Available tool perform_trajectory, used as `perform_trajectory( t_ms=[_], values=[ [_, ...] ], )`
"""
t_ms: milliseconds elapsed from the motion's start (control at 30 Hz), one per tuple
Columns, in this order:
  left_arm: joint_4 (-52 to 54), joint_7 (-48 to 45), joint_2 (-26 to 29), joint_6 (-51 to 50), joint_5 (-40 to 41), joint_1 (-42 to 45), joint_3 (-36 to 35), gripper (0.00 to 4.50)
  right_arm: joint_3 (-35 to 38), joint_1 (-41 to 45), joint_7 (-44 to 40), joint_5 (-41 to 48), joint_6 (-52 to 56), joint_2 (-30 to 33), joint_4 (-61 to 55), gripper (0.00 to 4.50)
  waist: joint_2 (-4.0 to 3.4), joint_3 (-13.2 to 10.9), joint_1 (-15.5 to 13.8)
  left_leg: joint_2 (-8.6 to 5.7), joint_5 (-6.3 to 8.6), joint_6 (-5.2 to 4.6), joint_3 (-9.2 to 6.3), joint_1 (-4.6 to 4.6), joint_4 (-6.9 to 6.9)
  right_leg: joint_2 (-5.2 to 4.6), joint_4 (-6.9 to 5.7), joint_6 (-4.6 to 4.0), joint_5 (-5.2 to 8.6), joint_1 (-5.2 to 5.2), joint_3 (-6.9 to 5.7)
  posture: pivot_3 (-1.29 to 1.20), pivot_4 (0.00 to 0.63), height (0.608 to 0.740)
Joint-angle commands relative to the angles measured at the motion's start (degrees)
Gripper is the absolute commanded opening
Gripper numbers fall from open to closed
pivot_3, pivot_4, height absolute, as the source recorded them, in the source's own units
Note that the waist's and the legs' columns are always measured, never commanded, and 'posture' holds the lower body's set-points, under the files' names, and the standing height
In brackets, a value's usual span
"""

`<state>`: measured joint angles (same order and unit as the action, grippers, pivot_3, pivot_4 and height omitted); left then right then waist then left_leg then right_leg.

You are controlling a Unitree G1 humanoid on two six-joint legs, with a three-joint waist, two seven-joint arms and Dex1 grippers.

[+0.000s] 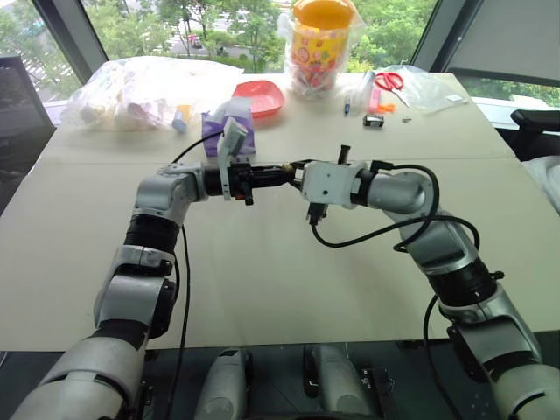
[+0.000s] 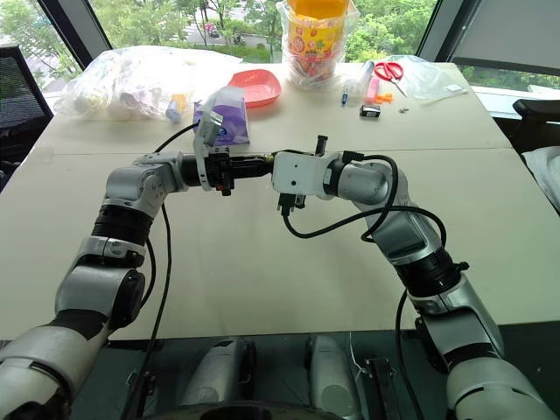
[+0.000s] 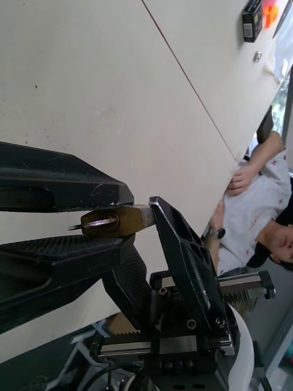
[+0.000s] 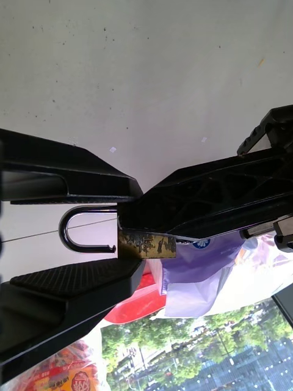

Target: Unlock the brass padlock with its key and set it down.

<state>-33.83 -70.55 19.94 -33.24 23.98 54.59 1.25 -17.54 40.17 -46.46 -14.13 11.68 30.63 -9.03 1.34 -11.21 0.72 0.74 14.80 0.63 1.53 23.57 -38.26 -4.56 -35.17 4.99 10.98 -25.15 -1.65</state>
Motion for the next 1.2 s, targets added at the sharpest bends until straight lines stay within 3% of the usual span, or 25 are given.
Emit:
perform_trajectory(
  t_ms=[33, 133, 233, 533, 1200],
  values=[
    [1.74, -0.27, 1.12, -1.28, 1.90, 0.72, -2.37, 0.00, 3.30, -2.10, 0.87, 0.73, 2.31, 1.22, -4.01, 3.07, 0.00, 0.00, -0.12, 0.00, 0.00, 0.00, 0.00, 0.00, 0.00, 0.00, 0.00, 0.00, 0.00, 0.01, 0.00, 0.00, 0.150, 0.740],
    [2.19, -1.09, 1.94, -5.42, 4.67, 0.07, -4.38, 0.00, 9.95, -5.08, 2.82, 6.62, 11.54, -1.65, -8.61, 4.47, 0.00, 0.00, -0.11, -0.01, 0.00, 0.00, 0.00, 0.00, 0.00, -0.02, 0.00, 0.00, 0.00, 0.02, 0.00, 0.00, 0.150, 0.740],
    [2.04, -1.74, 2.57, -10.07, 7.94, -0.09, -6.80, 0.00, 17.13, -6.14, 4.40, 15.67, 22.71, -6.76, -14.24, 4.47, 0.00, 0.00, 0.03, 0.01, 0.00, 0.00, -0.04, 0.00, 0.00, -0.01, -0.02, 0.00, 0.00, 0.02, -0.01, 0.00, 0.150, 0.740],
    [6.57, -5.00, 4.11, -15.33, 10.63, -1.46, -5.85, 0.00, 20.31, -3.81, 12.14, 22.61, 31.57, -11.82, -17.65, 4.47, 0.00, 0.00, 0.00, 0.02, 0.00, 0.00, -0.04, -0.06, 0.00, -0.01, -0.04, -0.02, 0.00, 0.05, 0.00, 0.00, 0.150, 0.740],
    [18.61, -8.58, 7.18, -15.00, 12.12, -4.86, -3.32, 0.00, 13.83, -3.87, 11.42, 25.58, 31.39, -5.65, -14.47, 4.47, 0.00, 0.00, 0.01, 0.01, 0.00, 0.00, -0.04, -0.06, 0.01, -0.01, -0.01, -0.02, 0.01, 0.06, 0.00, 0.00, 0.150, 0.740]
  ],
)
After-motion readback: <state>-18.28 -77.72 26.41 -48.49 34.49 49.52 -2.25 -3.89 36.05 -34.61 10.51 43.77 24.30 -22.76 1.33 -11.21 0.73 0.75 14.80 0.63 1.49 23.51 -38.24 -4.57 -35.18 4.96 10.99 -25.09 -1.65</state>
